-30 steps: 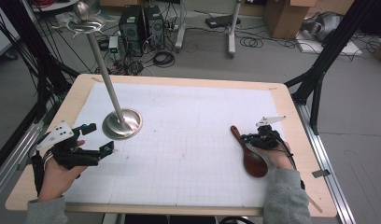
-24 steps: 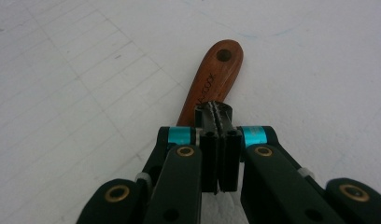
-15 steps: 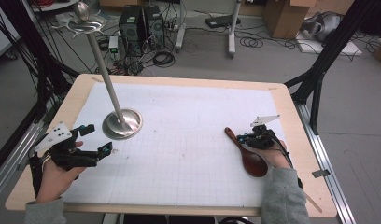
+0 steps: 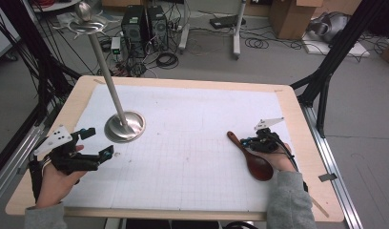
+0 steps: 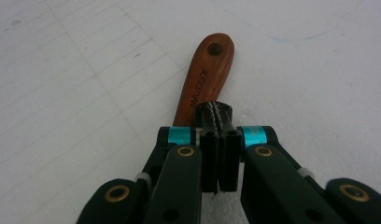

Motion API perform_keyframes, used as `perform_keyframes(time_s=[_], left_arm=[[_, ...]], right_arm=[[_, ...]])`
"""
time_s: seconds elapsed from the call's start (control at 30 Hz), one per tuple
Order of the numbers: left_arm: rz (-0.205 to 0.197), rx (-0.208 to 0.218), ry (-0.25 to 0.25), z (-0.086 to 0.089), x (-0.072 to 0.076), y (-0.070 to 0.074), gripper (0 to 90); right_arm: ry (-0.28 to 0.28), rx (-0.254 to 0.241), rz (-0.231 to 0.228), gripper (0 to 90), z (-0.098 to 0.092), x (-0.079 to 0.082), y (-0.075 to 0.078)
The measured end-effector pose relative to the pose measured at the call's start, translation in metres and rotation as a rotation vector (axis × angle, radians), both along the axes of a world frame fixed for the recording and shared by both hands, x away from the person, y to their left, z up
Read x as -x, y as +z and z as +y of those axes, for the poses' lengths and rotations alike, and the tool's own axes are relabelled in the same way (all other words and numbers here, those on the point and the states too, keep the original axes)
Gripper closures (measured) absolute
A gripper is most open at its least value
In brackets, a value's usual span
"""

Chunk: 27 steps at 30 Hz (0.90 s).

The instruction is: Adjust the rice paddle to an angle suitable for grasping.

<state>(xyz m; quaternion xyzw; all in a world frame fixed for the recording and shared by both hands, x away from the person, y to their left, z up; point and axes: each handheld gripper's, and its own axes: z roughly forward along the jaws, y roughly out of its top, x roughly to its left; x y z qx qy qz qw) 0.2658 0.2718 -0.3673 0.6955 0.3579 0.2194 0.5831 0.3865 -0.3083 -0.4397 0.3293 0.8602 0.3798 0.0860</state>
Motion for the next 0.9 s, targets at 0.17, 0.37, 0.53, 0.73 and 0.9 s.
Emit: perform_keyframes(time_s=[0.17,0.37,0.53,0.73,0.9], left_arm=[[0.003,-0.008,0.005,0.000,0.000,-0.001,1.7],[0.010,-0.063,0.008,-0.004,-0.001,-0.003,1.7],[0.011,-0.064,0.009,-0.003,-0.001,-0.004,1.7],[0.015,-0.063,0.014,-0.002,-0.001,-0.004,1.7],[0.016,-0.062,0.014,-0.001,-0.001,-0.004,1.8]], right_arm=[[0.020,0.014,0.001,89.4,0.005,0.000,0.001],[0.040,0.029,-0.001,89.4,0.012,0.001,0.002],[0.045,0.032,-0.001,89.4,0.013,0.001,0.002],[0.052,0.034,0.002,89.4,0.016,0.001,0.002],[0.062,0.043,0.005,89.4,0.020,0.002,0.003]])
